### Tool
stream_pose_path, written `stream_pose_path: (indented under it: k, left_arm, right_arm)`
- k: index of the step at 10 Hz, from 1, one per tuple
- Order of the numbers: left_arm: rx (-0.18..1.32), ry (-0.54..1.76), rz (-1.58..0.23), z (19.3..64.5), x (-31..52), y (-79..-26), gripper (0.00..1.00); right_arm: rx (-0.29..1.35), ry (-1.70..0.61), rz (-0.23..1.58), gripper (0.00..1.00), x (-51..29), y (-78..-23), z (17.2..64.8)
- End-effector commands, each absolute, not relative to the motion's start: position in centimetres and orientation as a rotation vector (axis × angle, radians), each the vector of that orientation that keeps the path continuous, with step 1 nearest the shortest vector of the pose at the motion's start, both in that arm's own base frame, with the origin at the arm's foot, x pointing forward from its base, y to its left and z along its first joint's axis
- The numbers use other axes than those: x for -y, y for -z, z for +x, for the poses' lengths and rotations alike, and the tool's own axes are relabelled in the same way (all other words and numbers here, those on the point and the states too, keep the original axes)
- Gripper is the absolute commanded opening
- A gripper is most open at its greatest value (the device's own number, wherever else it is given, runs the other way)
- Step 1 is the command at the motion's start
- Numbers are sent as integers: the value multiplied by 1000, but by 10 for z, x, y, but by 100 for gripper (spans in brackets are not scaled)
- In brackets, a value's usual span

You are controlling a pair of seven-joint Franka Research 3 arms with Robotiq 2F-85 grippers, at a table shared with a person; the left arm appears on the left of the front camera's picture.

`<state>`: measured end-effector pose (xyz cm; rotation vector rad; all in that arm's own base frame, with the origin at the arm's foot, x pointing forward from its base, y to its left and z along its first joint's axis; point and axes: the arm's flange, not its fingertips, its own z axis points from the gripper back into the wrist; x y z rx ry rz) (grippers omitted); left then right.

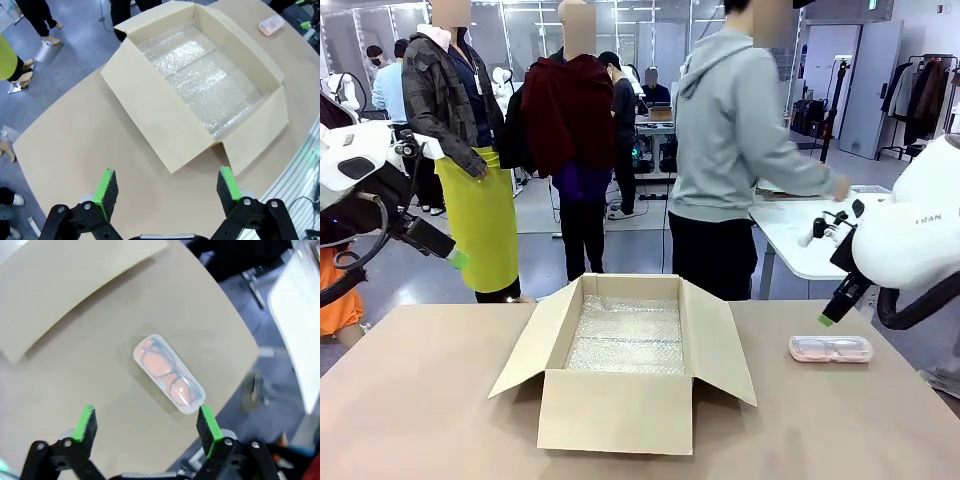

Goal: Pack the glasses set securely to prepare it for shipping.
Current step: Place the Glasses case inside the Package Box.

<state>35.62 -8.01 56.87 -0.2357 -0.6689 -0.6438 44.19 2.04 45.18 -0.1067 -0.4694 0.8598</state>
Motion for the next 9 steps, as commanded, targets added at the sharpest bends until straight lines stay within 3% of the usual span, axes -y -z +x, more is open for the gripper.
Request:
stream_pose_path:
  k: [1, 7, 9]
  left_arm:
    - [670, 644, -232, 357, 79, -569, 100]
    - [670, 644, -232, 357, 79, -569, 100]
    - [670, 644, -232, 357, 79, -569, 100]
  right_arm:
    - [377, -1086, -70, 100, 1, -459, 470]
    - [369, -1090, -64, 100, -11, -457, 467]
    - [271, -1351, 3, 100, -1, -461, 495]
